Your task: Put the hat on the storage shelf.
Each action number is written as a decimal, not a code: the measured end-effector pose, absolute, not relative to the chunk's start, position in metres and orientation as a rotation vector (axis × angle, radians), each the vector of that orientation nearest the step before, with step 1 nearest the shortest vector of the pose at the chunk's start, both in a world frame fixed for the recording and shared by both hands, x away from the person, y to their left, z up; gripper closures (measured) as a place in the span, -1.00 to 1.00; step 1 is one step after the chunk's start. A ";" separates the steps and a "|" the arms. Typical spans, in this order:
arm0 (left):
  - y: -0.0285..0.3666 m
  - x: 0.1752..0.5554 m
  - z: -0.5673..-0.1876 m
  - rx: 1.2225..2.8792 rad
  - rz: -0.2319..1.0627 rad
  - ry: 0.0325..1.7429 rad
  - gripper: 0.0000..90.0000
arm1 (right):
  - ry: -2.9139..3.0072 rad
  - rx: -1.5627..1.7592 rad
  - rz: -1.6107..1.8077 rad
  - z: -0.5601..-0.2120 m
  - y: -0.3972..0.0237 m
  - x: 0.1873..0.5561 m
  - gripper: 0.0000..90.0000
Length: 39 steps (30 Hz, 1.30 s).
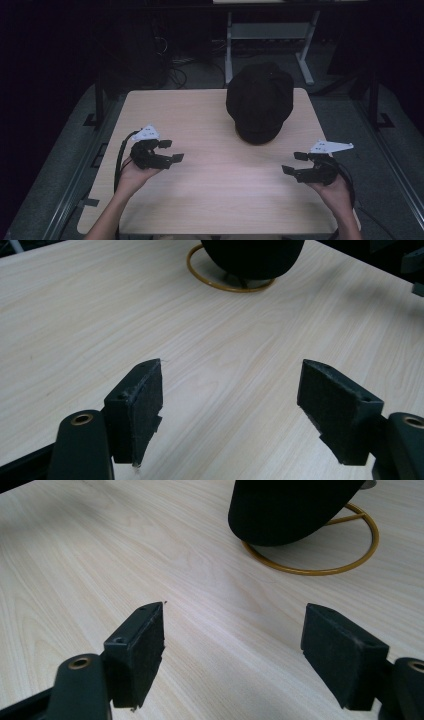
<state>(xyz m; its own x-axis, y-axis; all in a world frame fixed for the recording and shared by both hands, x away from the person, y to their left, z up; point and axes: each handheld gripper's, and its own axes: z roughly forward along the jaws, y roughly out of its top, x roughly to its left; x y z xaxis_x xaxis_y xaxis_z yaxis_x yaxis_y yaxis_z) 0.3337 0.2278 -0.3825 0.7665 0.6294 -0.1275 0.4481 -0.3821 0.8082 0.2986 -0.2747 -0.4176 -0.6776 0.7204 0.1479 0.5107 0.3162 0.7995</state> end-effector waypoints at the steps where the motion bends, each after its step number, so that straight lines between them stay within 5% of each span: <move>1: 0.228 0.334 -0.383 2.040 0.249 0.807 -0.42 | 2.347 1.121 1.291 -0.418 -0.275 0.299 -0.44; 39: 0.253 0.304 -0.418 2.041 0.293 0.864 -0.45 | 2.375 1.126 1.264 -0.425 -0.272 0.297 -0.45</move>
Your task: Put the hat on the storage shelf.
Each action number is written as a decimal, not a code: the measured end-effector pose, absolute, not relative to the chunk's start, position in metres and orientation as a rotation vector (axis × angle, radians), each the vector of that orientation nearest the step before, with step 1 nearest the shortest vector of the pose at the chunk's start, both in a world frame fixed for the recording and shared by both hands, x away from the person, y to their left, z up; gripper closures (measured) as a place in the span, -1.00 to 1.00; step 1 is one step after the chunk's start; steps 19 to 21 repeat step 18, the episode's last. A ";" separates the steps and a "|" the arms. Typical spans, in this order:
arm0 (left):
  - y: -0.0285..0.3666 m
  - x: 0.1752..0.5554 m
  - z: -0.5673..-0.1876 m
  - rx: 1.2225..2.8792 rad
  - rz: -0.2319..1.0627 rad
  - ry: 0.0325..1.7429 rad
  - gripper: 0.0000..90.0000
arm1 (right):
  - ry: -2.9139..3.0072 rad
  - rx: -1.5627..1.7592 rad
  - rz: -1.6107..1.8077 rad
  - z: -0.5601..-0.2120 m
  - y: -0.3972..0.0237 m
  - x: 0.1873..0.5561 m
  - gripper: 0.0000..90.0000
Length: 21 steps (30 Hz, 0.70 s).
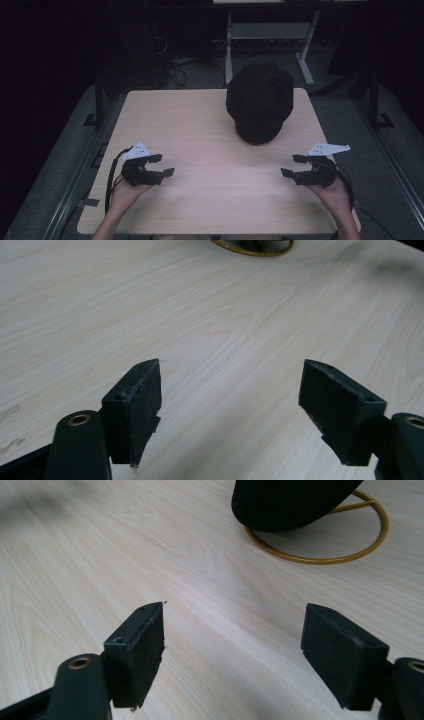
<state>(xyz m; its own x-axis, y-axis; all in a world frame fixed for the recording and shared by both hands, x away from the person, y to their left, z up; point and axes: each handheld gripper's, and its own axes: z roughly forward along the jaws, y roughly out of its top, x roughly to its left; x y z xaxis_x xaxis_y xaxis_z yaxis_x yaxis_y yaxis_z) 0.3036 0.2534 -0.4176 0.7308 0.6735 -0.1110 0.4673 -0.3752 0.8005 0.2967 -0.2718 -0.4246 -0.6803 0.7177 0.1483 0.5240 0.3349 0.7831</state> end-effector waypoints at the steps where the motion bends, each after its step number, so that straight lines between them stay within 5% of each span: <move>1: 0.253 0.303 -0.418 2.039 0.292 0.864 -0.46 | 2.379 1.129 1.258 -0.425 -0.272 0.296 -0.45; 21: 0.254 0.295 -0.426 2.035 0.327 0.852 -0.52 | 2.414 1.089 1.251 -0.430 -0.263 0.297 -0.45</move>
